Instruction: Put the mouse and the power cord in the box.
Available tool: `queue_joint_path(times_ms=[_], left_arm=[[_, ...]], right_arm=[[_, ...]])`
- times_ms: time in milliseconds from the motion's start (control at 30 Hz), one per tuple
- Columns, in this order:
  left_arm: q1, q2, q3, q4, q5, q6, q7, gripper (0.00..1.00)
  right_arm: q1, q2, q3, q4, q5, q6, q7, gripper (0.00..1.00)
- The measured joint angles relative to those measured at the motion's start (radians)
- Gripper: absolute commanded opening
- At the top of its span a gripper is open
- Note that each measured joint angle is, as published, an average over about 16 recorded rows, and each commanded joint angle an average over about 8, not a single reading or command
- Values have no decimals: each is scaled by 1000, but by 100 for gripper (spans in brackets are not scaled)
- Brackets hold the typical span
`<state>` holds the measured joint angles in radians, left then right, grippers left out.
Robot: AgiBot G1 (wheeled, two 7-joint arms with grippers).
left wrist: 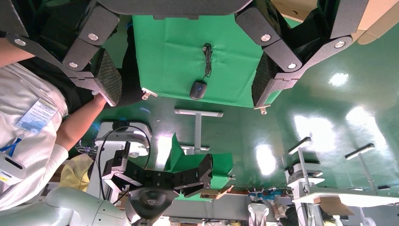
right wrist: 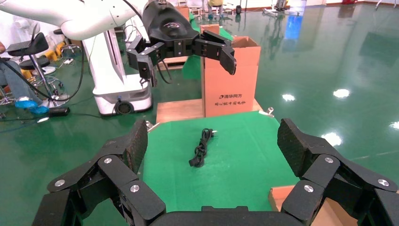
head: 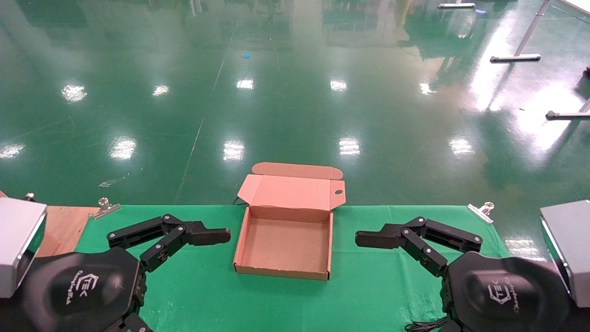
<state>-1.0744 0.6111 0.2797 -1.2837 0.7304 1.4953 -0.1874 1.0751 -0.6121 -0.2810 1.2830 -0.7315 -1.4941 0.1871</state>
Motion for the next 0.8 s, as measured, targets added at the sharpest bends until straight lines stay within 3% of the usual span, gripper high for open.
queue_joint_path(times_ms=[800], left_arm=[[0, 0, 0, 0, 0, 0, 0, 100]], right_arm=[[0, 0, 0, 0, 0, 0, 0, 100]])
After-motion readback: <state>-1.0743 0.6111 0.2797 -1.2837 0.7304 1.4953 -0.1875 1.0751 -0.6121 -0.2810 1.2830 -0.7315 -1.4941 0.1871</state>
